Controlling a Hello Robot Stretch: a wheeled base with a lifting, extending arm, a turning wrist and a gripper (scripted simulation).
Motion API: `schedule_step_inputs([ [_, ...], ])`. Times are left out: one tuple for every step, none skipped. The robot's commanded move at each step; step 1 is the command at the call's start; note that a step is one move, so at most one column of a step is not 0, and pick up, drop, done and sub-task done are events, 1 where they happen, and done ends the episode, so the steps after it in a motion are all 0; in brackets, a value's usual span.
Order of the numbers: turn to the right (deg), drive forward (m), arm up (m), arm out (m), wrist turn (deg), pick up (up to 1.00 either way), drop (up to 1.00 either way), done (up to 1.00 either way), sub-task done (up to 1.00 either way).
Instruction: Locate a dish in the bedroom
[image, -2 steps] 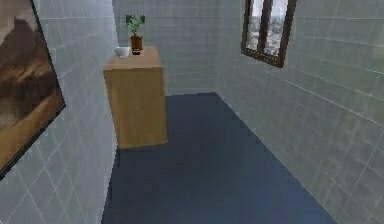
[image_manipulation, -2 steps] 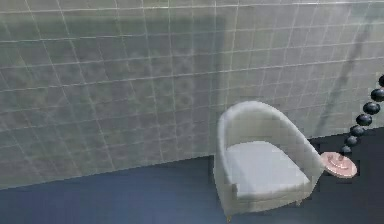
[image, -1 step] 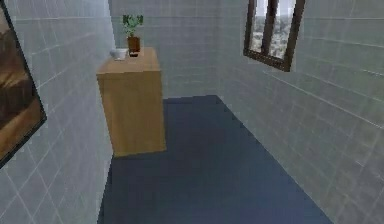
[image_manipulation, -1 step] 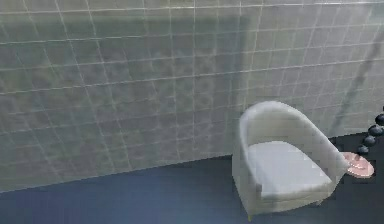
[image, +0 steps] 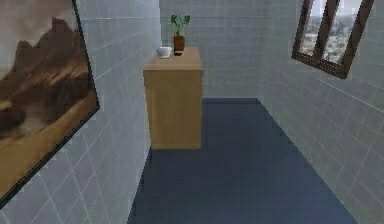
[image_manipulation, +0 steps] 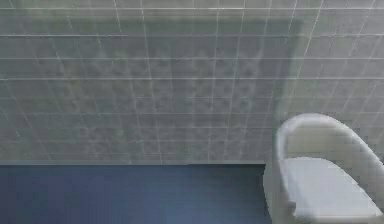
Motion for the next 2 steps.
schedule_step_inputs([
  [0.0,1.0,0.0,0.0,0.0,0.0,0.0,0.0,0.0],
  [-6.0,0.0,0.0,0.0,0.0,0.0,0.0,0.0,0.0],
])
